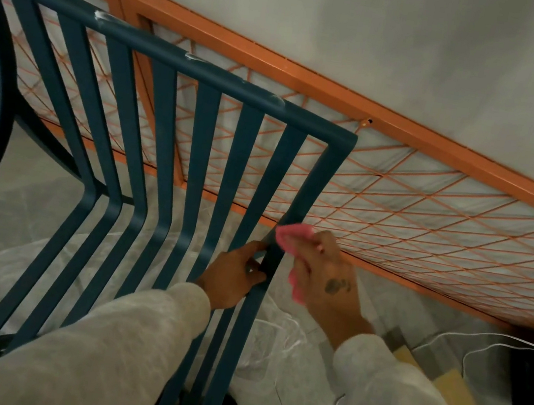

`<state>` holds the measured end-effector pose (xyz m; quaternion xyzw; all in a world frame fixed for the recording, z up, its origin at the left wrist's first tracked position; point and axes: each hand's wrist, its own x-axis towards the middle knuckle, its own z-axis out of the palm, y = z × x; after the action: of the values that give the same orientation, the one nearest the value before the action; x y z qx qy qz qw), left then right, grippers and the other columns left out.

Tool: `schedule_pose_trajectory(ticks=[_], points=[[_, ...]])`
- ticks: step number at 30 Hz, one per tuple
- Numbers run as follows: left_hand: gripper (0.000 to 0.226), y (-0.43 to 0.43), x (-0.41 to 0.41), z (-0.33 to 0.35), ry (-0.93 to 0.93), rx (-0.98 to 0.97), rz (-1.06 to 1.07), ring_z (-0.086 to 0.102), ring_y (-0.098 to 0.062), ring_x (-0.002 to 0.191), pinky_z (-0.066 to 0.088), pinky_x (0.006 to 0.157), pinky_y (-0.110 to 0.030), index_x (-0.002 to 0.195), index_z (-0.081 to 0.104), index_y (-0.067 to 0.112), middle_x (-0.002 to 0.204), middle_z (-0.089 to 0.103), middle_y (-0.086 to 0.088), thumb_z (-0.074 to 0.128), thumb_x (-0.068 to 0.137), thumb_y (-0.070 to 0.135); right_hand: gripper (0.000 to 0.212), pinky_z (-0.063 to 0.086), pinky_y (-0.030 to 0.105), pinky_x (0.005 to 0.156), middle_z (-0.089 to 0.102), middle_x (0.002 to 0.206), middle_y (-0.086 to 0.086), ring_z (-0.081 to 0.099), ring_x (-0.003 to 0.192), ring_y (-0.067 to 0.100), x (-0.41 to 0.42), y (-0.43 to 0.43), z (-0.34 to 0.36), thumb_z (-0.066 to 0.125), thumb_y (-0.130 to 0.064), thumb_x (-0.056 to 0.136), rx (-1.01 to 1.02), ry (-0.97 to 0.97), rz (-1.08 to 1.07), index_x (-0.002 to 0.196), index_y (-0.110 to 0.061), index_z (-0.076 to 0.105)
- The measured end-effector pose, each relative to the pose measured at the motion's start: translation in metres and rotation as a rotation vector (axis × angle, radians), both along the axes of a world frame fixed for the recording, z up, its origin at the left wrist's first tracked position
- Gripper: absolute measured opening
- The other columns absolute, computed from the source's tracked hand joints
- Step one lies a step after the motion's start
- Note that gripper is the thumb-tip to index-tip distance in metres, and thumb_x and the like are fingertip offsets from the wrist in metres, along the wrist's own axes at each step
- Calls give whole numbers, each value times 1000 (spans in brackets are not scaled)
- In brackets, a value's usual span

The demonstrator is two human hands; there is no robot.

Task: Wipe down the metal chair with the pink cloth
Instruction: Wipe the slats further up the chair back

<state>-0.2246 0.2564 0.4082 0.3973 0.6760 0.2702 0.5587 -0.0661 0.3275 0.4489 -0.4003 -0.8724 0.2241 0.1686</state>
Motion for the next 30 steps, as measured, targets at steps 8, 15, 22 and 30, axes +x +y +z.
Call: schedule_pose_trajectory(ticks=[8,15,22,30], points=[[50,-1,-3,0,-15,19,-20,61,-13,102,57,85,-28,139,39,33,113,60,5,56,95,18,34,40,-4,76,57,120,1,50,91,-1,-19,15,7,60,-5,93,103,98,-74,124,-19,65],[46,-1,-1,2,-13,57,-18,59,-18,113,53,91,-31,138,43,24,122,61,0,57,95,19,35,56,10,68,51,117,-13,59,74,1,10,-32,-29,60,-15,94,-193,-38,-34,126,-31,63],[51,-2,-3,-5,-37,-17,5,59,-24,114,54,95,-39,141,38,33,123,60,-3,57,95,21,32,48,7,76,56,111,-15,54,95,-13,-20,26,26,58,-21,97,-260,435,-491,124,-37,60],[51,-1,0,-1,-9,37,-9,61,-23,113,53,95,-45,142,38,28,128,60,-7,56,95,19,32,56,38,89,67,118,-10,64,105,15,-28,-23,-19,58,-34,95,-722,416,-744,126,-38,61]])
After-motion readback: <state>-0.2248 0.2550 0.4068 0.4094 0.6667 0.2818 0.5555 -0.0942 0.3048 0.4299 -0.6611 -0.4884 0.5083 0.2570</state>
